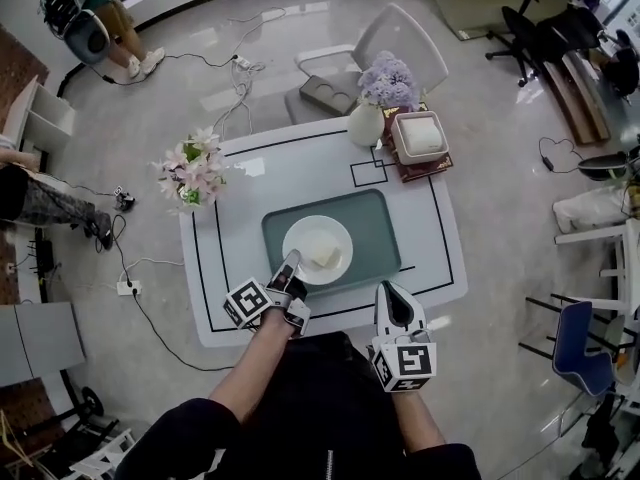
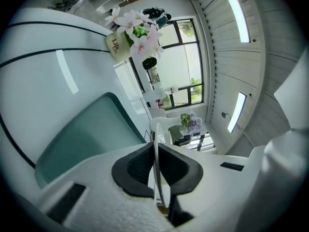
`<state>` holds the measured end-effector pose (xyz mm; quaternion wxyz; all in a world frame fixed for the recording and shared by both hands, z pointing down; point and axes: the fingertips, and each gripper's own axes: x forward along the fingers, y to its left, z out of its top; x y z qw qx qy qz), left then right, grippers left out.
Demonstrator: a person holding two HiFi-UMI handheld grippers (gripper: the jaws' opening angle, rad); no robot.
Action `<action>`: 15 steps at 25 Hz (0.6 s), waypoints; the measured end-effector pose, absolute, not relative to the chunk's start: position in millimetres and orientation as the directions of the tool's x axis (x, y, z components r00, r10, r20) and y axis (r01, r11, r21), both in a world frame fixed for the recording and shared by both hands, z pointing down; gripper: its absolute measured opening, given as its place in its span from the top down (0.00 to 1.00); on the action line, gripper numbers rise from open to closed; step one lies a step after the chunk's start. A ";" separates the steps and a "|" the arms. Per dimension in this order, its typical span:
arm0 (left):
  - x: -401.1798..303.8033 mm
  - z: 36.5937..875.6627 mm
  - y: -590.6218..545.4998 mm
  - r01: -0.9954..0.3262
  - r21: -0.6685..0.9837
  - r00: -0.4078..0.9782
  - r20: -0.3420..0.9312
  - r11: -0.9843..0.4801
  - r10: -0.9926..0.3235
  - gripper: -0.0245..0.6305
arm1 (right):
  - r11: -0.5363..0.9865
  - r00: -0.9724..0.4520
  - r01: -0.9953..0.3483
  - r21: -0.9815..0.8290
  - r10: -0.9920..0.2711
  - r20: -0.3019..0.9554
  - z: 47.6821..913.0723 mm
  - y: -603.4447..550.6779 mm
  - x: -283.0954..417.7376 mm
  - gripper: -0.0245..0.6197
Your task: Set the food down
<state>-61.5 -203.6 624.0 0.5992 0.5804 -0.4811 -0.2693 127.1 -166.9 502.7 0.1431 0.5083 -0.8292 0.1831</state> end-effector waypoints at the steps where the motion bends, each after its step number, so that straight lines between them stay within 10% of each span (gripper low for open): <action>1: -58.5 628.4 -209.0 -0.239 0.954 0.399 0.268 0.183 -0.877 0.93 | 0.405 -0.430 -0.901 -0.153 -0.795 0.428 503.7 -165.5 131.1 0.95; 15: -7.3 682.7 -252.3 -0.309 0.924 0.475 0.355 0.225 -0.805 0.93 | 0.281 -0.328 -0.945 -0.169 -0.823 0.464 512.8 -159.2 163.7 0.95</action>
